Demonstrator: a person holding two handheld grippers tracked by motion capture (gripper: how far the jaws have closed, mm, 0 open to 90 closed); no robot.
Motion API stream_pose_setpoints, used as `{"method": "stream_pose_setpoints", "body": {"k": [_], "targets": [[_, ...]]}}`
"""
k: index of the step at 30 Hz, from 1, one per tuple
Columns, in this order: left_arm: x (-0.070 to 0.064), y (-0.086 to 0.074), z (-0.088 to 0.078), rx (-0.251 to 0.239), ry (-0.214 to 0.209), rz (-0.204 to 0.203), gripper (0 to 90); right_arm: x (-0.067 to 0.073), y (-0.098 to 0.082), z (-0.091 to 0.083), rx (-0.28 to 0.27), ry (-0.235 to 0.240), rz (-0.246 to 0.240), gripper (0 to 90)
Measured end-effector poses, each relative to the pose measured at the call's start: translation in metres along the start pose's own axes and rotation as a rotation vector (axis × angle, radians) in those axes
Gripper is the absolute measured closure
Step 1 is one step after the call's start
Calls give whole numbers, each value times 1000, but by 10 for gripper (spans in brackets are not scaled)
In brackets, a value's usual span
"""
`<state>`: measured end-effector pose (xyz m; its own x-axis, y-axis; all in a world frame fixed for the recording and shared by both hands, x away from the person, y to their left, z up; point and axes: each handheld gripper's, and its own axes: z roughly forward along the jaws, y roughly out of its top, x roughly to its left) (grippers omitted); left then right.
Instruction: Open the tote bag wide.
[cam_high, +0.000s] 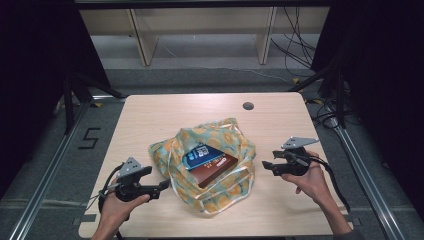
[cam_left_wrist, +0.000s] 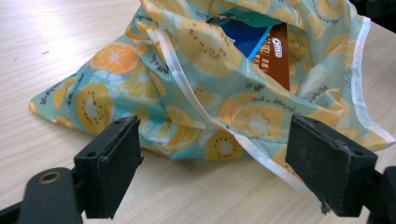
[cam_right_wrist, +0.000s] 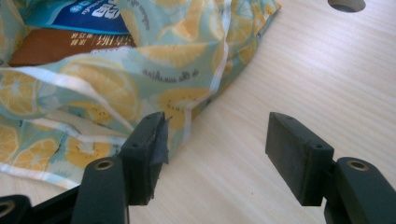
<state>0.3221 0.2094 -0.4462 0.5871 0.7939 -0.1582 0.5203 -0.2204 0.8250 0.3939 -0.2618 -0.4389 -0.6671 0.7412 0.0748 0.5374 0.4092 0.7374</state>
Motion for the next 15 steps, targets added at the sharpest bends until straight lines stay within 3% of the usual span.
{"method": "stream_pose_setpoints", "body": {"k": [9,13,14,15], "targets": [[-3,-20,-4,-6,36,-36,169,3,-20,-5,29,-16,12,364],[-6,-28,-7,-6,45,-25,168,5,-31,-5,47,-17,22,359],[-7,-31,-8,-1,43,-24,168,4,-33,-4,47,-20,5,358],[-9,-34,-8,4,43,-22,168,6,-35,-5,49,-17,24,358]]}}
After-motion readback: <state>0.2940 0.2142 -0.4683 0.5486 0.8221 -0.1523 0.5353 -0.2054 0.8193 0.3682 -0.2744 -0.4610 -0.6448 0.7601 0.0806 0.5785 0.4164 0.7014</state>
